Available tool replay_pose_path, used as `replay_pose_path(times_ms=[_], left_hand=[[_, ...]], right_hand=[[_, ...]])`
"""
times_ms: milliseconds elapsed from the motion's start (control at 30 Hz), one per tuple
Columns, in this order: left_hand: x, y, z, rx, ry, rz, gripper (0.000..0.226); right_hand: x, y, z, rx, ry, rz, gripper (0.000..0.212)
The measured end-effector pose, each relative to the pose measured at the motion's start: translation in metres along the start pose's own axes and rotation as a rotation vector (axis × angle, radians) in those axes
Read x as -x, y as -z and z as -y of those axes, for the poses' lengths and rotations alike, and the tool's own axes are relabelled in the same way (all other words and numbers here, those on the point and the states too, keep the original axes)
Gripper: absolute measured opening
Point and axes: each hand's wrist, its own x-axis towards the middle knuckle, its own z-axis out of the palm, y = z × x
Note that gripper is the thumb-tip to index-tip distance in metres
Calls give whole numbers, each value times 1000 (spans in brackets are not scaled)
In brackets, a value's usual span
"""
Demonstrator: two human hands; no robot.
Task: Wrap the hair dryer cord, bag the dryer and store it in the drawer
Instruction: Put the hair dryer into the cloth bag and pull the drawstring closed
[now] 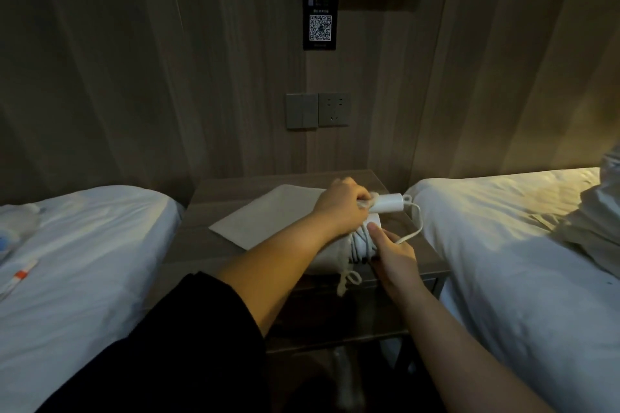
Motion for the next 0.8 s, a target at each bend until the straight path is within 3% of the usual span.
replay_pose_path(times_ms=[133, 300, 467, 667, 800], left_hand=[[30, -9, 0, -1, -6, -109, 49], [67, -20, 14, -129, 88, -192, 54], [99, -33, 29, -167, 118, -339, 37], [105, -36, 42, -49, 170, -310, 22], [101, -29, 43, -124, 204, -281, 25]], right_hand=[[6, -11, 1, -5, 29, -59, 15], [13, -13, 1, -70, 16, -1, 35], [13, -9, 9, -196, -94, 55, 21], [18, -17, 19, -168, -149, -26, 38], [17, -32, 20, -280, -195, -118, 48]])
